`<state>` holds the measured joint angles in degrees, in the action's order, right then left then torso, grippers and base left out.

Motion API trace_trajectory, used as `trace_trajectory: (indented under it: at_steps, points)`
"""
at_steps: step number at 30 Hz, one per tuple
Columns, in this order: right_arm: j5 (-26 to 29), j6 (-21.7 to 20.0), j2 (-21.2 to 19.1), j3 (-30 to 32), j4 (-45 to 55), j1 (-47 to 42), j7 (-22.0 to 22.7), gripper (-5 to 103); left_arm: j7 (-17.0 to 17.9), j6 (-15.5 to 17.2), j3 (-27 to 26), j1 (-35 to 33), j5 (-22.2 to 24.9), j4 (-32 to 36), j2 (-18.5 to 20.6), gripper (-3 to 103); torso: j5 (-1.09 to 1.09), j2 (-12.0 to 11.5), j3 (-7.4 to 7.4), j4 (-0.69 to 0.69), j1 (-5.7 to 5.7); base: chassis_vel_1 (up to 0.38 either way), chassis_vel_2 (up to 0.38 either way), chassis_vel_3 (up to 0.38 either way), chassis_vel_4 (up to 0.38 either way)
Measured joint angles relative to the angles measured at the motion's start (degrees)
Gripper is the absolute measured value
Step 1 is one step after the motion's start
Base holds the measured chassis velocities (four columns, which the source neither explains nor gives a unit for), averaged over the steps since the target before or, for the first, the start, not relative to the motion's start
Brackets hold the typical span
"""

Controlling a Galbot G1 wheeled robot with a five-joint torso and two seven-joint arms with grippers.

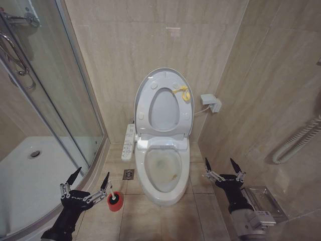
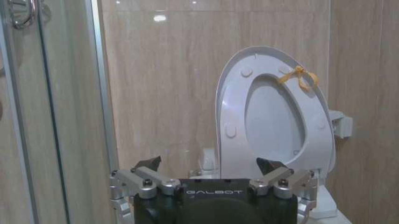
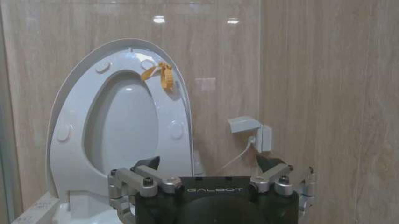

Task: Open the toilet lid, clean the toilet bowl with a toilet brush, close the toilet lid, and flush.

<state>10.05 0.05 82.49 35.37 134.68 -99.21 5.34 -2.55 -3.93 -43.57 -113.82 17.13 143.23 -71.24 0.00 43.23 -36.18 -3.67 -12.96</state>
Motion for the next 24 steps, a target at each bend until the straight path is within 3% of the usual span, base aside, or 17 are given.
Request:
trace_trajectory:
  at_steps: [24]
  points:
    - [-0.05, 0.02, 0.0, 0.0, -0.05, 0.03, -0.01, 100, 0.0, 0.0, 0.0, 0.0, 0.0, 0.0, 0.0, 100, 0.0, 0.0, 0.0, 0.0, 0.0, 0.0, 0.0, 0.0, 0.0]
